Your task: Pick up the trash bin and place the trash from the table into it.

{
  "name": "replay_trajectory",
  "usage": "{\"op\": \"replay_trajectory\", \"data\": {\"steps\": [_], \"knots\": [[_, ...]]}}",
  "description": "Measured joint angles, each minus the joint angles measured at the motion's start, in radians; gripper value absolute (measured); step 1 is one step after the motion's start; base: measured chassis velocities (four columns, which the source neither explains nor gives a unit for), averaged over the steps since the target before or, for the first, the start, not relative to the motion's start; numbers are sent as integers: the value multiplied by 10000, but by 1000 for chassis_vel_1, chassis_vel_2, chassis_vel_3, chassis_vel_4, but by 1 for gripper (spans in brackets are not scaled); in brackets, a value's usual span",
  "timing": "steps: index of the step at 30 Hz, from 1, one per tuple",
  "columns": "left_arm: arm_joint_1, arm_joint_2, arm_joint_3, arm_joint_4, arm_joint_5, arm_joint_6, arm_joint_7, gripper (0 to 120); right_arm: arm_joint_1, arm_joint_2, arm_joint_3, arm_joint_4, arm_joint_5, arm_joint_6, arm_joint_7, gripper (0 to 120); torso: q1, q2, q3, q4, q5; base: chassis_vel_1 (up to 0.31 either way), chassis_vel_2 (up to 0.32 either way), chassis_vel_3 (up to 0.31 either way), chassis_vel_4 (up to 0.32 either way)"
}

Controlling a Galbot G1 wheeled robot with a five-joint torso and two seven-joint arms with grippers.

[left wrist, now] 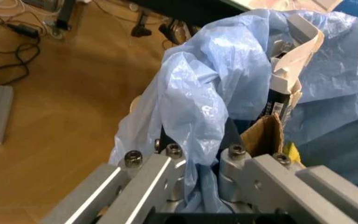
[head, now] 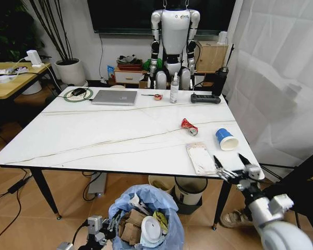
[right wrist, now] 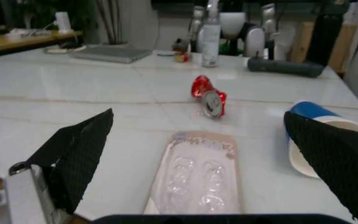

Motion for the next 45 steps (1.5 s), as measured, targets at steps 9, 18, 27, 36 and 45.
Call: {"op": "replay_trajectory", "data": {"steps": [9,18,27,36,45], "knots": [[139,-368,-279,-278,61,47,-67,1,833,-973,-1263,-817,-496,-547,66,100,0,0,0,0,-1,0,0,0,0],[161,-680,-350,-311,175,47,-79,1,1426,-923,-1673,-1736,-992,-596,151,100,0,0,0,-1,-2,0,0,0,0],[-26,-710,-277,-156,156,136,-198,1,1609,-842,-1849,-2156,-1171,-528,165,94,0,0,0,-1,-3,0,0,0,0],[-100,-668,-267,-97,91,172,-235,1,1614,-756,-1980,-2262,-1331,-501,214,63,0,0,0,-1,-3,0,0,0,0],[-131,-608,-274,-78,24,188,-253,1,1582,-739,-2025,-2316,-1393,-489,229,19,0,0,-1,0,-3,0,0,0,0]]}}
